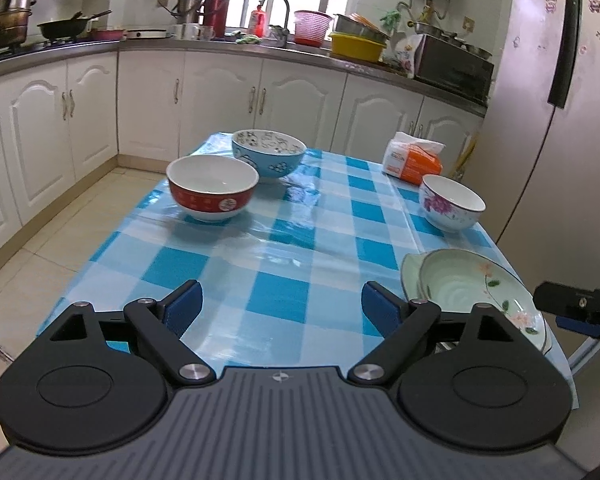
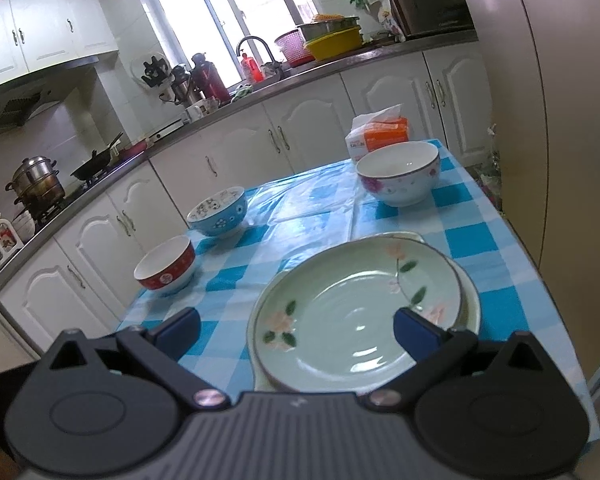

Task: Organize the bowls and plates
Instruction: 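Move both grippers toward the white bowl with pink flowers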

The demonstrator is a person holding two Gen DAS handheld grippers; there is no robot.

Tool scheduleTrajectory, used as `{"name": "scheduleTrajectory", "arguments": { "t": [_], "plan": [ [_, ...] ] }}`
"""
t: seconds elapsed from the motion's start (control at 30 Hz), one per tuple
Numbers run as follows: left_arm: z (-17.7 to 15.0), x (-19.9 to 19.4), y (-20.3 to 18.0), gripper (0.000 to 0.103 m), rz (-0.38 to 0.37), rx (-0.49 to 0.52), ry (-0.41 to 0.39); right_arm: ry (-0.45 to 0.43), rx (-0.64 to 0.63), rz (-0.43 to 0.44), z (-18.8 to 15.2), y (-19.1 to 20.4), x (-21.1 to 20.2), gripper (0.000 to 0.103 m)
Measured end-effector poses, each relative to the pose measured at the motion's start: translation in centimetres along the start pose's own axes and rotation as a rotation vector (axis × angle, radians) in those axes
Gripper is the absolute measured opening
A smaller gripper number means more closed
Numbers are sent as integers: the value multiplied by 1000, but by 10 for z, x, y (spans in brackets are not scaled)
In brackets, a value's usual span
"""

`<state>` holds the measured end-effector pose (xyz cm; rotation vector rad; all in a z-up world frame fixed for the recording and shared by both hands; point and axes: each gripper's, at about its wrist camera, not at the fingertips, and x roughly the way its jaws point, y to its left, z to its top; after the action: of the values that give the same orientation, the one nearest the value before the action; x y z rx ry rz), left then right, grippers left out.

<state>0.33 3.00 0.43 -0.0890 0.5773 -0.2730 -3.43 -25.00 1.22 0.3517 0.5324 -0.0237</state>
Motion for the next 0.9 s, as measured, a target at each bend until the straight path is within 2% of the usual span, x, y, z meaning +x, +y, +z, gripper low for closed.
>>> {"name": "scheduleTrajectory", "arguments": {
  "t": [0.23,0.43,0.7,0.9],
  "plan": [
    [15,1,11,103,-18,-23,0,30,23,20,4,2,1,102],
    [34,13,3,103,-59,-22,-5,5,46,-17,21,-10,0,102],
    [58,41,-25,103,-117,6,-1,-25,119,-54,53,-43,6,102],
    [75,70,-54,103,-145,70,4,-28,193,-67,72,-73,20,102]
  ]
}}
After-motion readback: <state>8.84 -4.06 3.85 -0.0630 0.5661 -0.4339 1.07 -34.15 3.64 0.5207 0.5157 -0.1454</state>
